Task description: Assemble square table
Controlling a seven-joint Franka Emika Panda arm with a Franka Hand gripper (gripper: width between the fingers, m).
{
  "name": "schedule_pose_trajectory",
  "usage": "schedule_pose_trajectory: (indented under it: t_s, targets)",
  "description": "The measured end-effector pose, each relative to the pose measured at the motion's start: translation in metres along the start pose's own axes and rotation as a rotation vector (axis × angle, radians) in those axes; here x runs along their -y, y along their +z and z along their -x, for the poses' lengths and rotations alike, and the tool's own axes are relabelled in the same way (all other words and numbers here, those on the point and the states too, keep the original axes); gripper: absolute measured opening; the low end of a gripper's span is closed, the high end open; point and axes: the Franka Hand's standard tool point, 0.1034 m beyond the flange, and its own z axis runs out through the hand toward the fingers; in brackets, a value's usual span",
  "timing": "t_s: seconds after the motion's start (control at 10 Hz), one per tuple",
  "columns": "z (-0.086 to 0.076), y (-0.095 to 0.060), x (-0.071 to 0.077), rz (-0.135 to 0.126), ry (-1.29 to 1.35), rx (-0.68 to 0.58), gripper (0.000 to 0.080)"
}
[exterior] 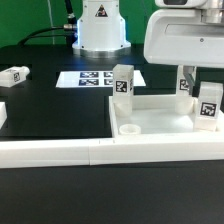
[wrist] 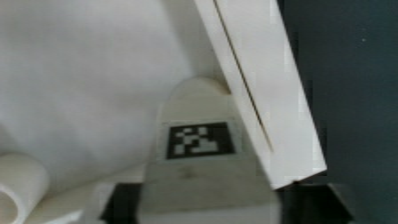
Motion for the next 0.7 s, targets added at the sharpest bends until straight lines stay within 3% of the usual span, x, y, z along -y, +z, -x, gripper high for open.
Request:
schedule_pose_trajectory:
  t_s: [0.1, 0.4, 0.7]
  targets:
    - [-0.0003, 0.0005, -0.002, 0.003, 0.091, 0.002, 0.0289]
    - [-0.0003, 0.0009, -0.0029, 0.004, 0.256, 0.002, 0.0289]
    - [-0.0019, 0.002, -0.0062, -0.004, 0.587, 0.011, 0.0289]
